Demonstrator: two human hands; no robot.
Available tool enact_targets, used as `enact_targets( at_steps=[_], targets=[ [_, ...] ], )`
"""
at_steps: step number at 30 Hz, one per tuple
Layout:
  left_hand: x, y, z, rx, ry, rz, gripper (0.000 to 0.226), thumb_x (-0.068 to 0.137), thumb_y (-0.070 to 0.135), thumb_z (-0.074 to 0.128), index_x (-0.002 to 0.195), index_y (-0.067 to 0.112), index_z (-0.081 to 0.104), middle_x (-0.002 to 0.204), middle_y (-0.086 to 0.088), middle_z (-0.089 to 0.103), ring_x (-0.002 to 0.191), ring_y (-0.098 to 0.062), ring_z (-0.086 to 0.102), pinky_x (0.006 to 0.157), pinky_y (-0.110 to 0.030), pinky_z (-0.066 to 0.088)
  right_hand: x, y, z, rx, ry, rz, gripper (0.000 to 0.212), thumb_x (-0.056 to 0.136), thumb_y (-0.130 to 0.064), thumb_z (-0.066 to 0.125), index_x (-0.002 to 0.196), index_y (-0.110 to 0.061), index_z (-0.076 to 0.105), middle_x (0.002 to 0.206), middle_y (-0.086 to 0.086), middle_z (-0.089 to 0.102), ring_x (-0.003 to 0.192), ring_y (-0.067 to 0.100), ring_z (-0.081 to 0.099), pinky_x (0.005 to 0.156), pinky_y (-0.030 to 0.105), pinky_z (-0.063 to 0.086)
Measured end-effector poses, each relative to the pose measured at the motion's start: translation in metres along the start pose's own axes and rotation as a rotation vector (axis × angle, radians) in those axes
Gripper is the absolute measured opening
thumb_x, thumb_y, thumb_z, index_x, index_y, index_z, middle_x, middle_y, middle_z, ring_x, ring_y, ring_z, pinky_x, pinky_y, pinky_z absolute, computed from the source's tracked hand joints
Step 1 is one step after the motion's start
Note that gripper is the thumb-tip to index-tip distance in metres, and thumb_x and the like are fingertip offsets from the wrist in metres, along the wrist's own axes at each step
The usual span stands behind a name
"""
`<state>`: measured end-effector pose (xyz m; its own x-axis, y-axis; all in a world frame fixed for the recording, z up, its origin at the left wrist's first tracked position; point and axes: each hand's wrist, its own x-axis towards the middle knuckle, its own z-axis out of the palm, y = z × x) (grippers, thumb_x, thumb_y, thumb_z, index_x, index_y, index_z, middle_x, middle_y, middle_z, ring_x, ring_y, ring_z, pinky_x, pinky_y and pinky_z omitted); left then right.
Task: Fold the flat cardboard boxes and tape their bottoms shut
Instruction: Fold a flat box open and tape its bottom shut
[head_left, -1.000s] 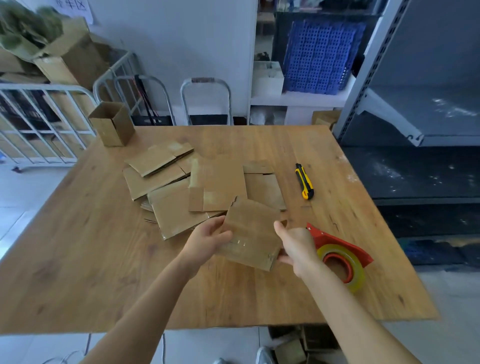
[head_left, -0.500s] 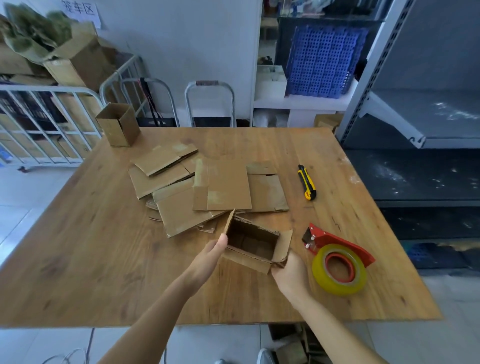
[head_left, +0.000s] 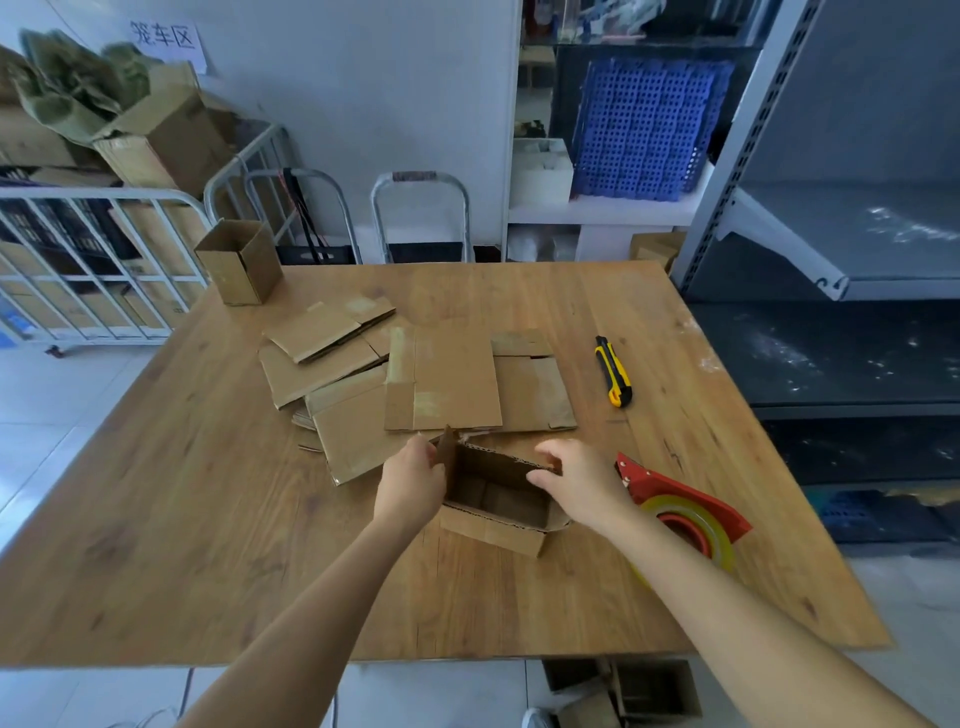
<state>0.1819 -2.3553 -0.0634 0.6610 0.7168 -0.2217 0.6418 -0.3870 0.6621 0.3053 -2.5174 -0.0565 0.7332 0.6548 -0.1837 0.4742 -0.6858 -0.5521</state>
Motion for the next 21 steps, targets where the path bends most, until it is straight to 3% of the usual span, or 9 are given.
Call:
enact_targets(
  at_steps=[2,5,8,12,17,21],
  targets=[
    [0.004,-0.007,0.000,-0.136,-0.006,-0.130,0.021,0.091,0.005,0.050,0.111,0.009,0.055,0.101,-0.004,0.058,0.087,-0.019,0.057,0.070,-0.030,0.051,0.007,0.003,-0.001,0.025,0.019,0.002,0.026,0.097,-0.029,0.056,0.105,-0.010,0.072,0.104,0.007,0.069,0.097,0.023,0.062,0.078,0.029,0.047],
    [0.005,-0.019,0.001,-0.380,-0.064,-0.370,0.011,0.094,0.005,0.052,0.101,0.005,0.060,0.093,-0.008,0.061,0.077,-0.019,0.061,0.064,-0.032,0.057,0.014,0.010,-0.001,0.106,0.042,0.053,0.031,0.097,-0.026,0.056,0.079,-0.004,0.067,0.080,0.012,0.066,0.076,0.024,0.057,0.062,0.030,0.038],
    [0.003,-0.024,0.009,-0.462,-0.065,-0.436,0.015,0.098,0.013,0.052,0.103,0.006,0.064,0.087,-0.008,0.062,0.066,-0.014,0.057,0.049,-0.022,0.047,0.017,0.016,0.006,0.221,0.081,0.148,0.031,0.096,-0.022,0.057,0.074,-0.001,0.064,0.074,0.014,0.062,0.071,0.023,0.051,0.057,0.031,0.033],
    [0.005,-0.024,0.012,-0.598,-0.053,-0.548,0.015,0.097,0.013,0.055,0.107,0.009,0.065,0.092,-0.010,0.063,0.069,-0.015,0.056,0.048,-0.021,0.047,0.023,0.017,0.011,0.259,0.030,0.257,0.028,0.098,-0.024,0.054,0.084,-0.004,0.068,0.083,0.010,0.066,0.079,0.024,0.057,0.060,0.030,0.038],
    [0.002,-0.019,0.001,-0.522,-0.047,-0.419,0.012,0.095,0.010,0.055,0.097,0.008,0.067,0.091,-0.009,0.064,0.073,-0.016,0.058,0.056,-0.026,0.052,0.023,0.019,-0.003,0.259,-0.067,0.179,0.030,0.098,-0.024,0.054,0.080,-0.002,0.065,0.080,0.010,0.062,0.077,0.021,0.055,0.063,0.031,0.038],
    [-0.002,-0.008,-0.014,-0.357,-0.004,-0.204,0.007,0.091,0.013,0.060,0.087,0.014,0.066,0.090,-0.007,0.068,0.087,-0.022,0.064,0.084,-0.041,0.056,0.017,0.011,-0.026,0.296,-0.135,0.084,0.035,0.094,-0.022,0.054,0.066,-0.002,0.056,0.064,0.006,0.048,0.063,0.017,0.048,0.053,0.026,0.039]
  ],
)
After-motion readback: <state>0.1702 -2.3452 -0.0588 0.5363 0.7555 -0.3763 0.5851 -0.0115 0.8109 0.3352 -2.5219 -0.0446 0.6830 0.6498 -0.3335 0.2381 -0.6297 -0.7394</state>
